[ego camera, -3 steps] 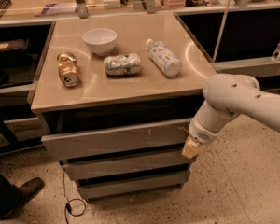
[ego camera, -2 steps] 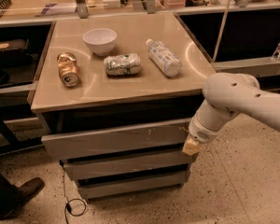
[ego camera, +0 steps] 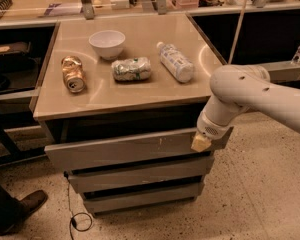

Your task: Close top drawer

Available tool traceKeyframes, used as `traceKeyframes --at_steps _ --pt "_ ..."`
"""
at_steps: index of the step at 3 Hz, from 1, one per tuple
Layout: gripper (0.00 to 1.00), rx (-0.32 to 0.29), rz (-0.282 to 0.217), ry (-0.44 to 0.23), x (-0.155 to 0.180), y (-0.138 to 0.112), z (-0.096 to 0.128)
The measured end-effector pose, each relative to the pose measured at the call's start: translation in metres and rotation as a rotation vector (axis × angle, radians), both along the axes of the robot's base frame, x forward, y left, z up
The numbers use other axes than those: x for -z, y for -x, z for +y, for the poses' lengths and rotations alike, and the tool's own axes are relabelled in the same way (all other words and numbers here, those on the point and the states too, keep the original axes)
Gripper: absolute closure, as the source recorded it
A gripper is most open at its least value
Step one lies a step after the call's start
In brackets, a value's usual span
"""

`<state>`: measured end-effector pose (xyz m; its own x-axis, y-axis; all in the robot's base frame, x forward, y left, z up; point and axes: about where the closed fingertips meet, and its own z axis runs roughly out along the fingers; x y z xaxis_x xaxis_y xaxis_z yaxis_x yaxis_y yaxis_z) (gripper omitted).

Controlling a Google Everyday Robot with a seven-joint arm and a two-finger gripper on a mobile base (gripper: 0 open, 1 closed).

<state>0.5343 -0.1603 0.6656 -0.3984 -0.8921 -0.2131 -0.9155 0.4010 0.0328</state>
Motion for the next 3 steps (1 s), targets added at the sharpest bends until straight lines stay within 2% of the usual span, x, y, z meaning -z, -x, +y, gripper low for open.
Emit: traceKeyframes --at_steps 2,3 --pt "1.00 -0.014 -0.012 0.013 -0.001 -0.029 0.006" --pt "0.81 -0.014 -0.012 0.013 -0.001 -0.030 0.006"
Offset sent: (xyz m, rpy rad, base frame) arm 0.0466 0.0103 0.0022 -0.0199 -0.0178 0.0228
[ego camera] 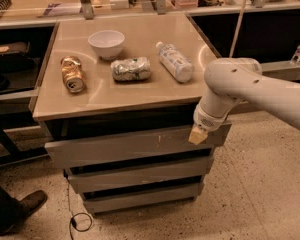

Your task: Close top drawer

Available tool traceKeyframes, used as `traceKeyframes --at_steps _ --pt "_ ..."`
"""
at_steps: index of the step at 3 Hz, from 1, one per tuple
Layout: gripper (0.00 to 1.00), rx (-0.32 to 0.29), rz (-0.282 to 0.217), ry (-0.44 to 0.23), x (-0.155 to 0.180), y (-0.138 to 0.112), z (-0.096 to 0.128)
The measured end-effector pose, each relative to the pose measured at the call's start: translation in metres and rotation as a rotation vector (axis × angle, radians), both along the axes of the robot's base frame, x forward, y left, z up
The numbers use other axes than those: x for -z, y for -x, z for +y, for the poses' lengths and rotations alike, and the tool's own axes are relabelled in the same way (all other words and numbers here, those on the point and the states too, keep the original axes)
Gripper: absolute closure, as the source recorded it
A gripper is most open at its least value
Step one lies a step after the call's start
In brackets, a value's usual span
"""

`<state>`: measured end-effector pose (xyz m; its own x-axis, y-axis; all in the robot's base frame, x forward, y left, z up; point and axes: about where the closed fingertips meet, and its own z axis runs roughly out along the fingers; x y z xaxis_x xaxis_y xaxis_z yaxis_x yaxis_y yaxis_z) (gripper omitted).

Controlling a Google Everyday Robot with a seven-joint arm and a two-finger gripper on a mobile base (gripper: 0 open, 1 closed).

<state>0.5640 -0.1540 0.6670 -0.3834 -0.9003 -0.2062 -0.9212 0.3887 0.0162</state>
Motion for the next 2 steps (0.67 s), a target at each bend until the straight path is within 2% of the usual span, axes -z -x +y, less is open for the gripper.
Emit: traceKeyframes --at_steps 2 --pt "0.35 0.000 0.000 0.000 0.0000 0.0000 0.0000"
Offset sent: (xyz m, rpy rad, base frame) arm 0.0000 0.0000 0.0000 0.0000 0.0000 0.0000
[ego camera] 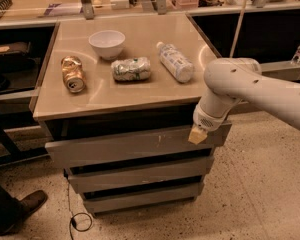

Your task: Close top drawer

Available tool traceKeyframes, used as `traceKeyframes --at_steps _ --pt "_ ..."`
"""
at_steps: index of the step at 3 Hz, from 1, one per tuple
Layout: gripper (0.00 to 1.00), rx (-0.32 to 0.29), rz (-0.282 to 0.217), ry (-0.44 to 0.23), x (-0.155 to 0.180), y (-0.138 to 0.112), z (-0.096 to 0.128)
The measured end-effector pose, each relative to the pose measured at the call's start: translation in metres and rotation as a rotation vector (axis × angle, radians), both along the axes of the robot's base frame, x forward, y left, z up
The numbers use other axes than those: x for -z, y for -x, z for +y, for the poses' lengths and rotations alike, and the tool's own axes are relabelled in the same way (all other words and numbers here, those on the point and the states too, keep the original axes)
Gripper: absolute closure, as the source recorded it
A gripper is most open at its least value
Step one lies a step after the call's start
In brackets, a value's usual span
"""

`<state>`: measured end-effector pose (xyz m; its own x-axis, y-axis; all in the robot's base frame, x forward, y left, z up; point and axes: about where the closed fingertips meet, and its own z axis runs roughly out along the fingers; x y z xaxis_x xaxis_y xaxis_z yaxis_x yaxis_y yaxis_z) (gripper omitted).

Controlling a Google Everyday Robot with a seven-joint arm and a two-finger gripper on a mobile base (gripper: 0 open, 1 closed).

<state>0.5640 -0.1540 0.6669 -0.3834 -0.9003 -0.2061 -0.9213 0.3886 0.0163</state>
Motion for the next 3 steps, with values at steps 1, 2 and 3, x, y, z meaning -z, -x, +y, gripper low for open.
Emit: traceKeyframes --at_steps 1,2,3 --pt "0.11 0.000 0.000 0.000 0.0000 0.0000 0.0000" --pt "0.00 0.000 0.000 0.000 0.0001 0.0000 0.0000" --pt "0.00 0.000 0.000 0.000 0.0001 0.0000 0.0000"
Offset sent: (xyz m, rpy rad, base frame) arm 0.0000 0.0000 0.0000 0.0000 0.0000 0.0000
